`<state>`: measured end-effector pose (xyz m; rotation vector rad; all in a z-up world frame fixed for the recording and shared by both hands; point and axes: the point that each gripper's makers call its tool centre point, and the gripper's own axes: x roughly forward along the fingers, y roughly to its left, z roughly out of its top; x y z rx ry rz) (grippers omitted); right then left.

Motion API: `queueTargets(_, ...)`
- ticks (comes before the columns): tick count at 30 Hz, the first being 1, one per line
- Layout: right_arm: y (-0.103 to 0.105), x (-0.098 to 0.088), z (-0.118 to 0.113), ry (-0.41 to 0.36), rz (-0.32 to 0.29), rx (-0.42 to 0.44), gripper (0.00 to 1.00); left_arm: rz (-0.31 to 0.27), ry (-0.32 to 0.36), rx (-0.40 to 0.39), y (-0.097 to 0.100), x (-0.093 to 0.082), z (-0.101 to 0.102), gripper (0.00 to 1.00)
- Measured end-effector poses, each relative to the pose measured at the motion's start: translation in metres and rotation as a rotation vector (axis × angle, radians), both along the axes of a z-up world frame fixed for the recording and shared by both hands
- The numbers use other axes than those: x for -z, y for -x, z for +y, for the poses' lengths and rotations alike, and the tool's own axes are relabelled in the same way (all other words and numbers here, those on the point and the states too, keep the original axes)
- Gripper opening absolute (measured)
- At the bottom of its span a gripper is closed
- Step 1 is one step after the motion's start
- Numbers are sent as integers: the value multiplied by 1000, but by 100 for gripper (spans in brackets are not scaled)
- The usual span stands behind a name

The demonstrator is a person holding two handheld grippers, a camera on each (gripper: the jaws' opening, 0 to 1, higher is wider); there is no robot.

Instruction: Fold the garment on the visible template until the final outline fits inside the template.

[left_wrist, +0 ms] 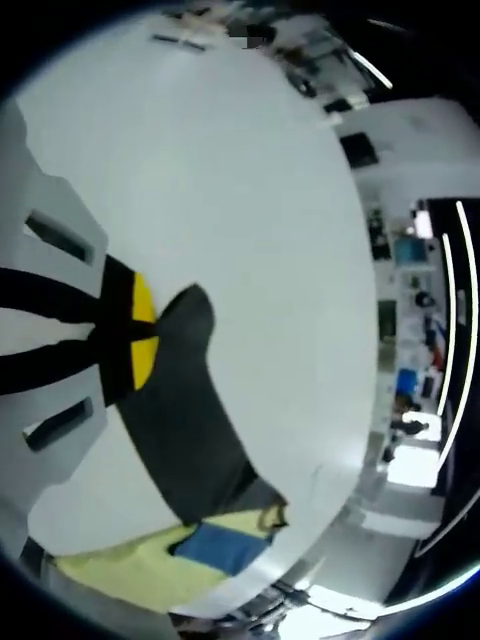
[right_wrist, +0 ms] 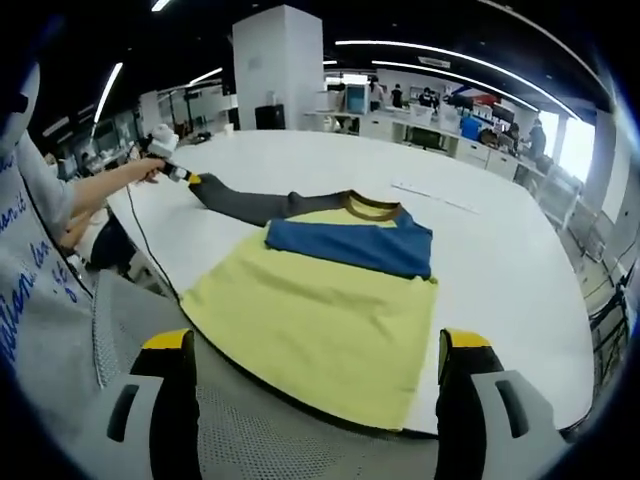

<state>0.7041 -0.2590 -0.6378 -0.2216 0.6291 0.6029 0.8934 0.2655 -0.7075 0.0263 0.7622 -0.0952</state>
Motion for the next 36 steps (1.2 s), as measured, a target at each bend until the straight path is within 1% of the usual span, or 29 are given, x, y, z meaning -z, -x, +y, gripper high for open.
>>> queueTargets(3, 3, -3, -8, -6, -11, -7, 100, -7, -16, 11, 0, -8, -13, 0)
queueTargets(4, 3, -5, -12, -16, -21, -12, 100, -14, -23, 14, -2, -12, -19, 0)
queueTargets(7, 8, -7, -24, -24, -22, -18, 100, -23, -16, 28, -5, -21, -43, 0)
queueTargets(10, 11, -8, -35, -40, -28, -17, 100, -20, -41, 56, -8, -25, -64, 0)
queueTargets(14, 15, -5, -51, -34, -29, -24, 100, -28, -49, 85, -11, -32, -93, 0)
queueTargets(21, 16, -5, -74, -51, -40, -27, 100, -39, -68, 127, -19, -43, -135, 0)
queueTargets(23, 16, -5, -79, -56, -49, -25, 100, -42, -69, 133, -21, -45, -142, 0)
queueTargets(24, 15, -5, -81, -57, -51, -23, 100, -45, -69, 137, -23, -47, -148, 0)
queueTargets(30, 17, 1, -92, -68, -38, -30, 100, -54, -79, 172, -29, -55, -177, 0)
queueTargets(36, 18, 3, -94, -86, -35, -55, 100, -64, -87, 192, -31, -60, -198, 0)
